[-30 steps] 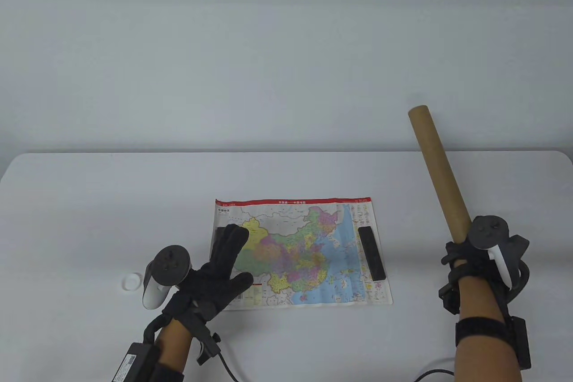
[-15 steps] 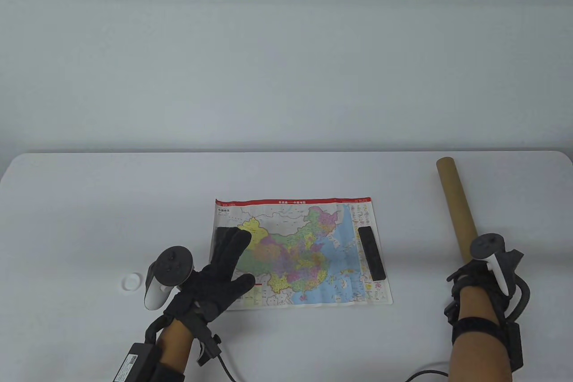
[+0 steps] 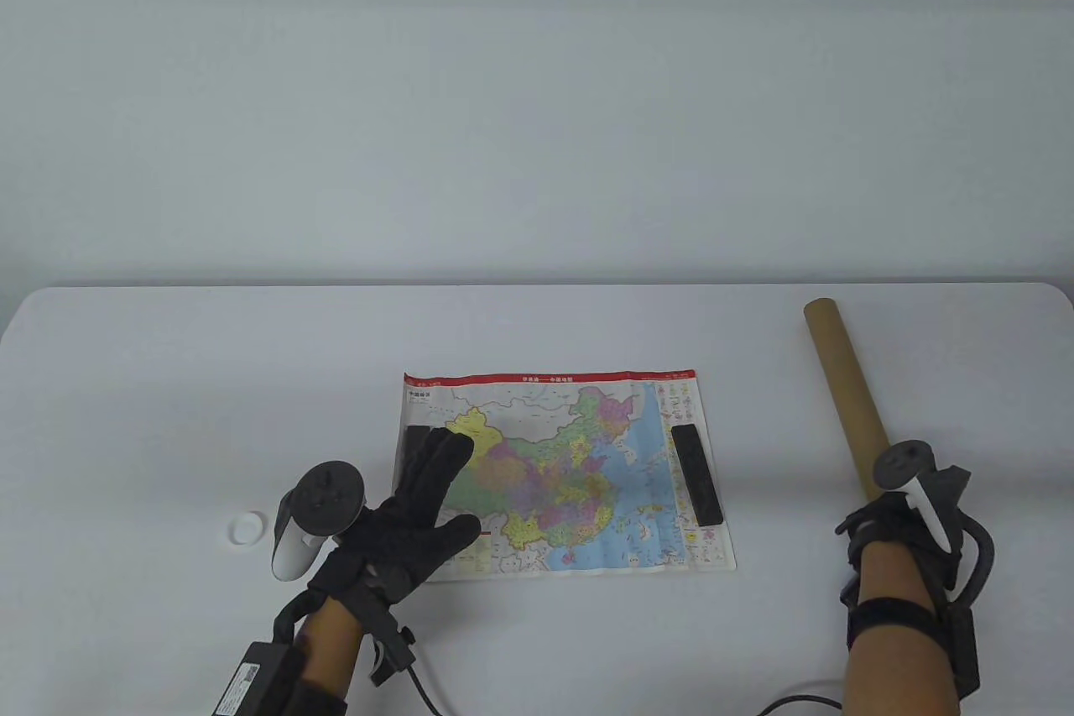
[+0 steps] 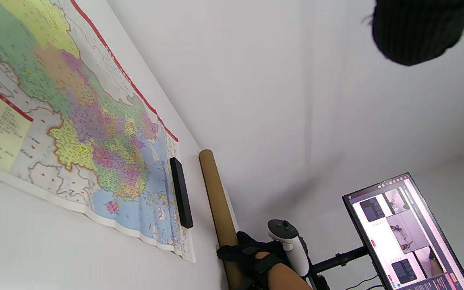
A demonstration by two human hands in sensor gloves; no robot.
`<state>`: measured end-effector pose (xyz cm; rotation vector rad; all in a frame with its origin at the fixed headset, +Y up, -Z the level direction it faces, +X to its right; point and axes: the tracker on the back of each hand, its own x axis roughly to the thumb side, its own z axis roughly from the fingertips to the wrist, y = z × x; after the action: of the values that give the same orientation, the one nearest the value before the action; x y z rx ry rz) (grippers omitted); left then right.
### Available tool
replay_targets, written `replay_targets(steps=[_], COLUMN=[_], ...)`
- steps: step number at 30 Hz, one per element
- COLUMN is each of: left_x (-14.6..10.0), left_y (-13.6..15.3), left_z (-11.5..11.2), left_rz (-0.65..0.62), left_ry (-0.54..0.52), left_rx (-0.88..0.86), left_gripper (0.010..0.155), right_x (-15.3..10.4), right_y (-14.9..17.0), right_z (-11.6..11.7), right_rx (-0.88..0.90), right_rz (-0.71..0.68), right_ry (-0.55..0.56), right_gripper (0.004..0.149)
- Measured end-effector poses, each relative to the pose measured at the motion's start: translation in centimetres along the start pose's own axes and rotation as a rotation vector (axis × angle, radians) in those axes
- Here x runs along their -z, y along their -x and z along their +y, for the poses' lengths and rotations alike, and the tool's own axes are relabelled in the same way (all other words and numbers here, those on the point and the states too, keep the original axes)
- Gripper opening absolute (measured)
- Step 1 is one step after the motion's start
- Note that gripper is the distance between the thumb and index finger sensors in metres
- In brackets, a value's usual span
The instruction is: Roll up map and store in mailing tube
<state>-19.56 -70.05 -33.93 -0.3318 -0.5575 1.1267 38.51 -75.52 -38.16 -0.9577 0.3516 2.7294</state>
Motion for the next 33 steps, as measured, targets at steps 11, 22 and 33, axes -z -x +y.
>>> replay_targets(steps=[11,22,33], left_x=[0.0,-0.1,-0.4], left_y=[0.1,0.2,0.6], left_z=[-0.1,0.3,1.5], left_rz=[0.015,0.015,0.246], left_ry=[0.01,-0.01,-0.379], left_rx=[0.008,-0.013,0.162], left_gripper=[0.09,0.09,0.075], right_x=[0.1,-1.0,-12.0], right_y=[0.1,-0.3,-13.5], right_z=[0.0,-2.2,-7.5], right_rx=[-0.005,0.092,0.134], right_rz=[0.001,-0.04,-0.637], right_ry=[-0.041,0.0,0.172], right_gripper=[0.102,0.106,0.098])
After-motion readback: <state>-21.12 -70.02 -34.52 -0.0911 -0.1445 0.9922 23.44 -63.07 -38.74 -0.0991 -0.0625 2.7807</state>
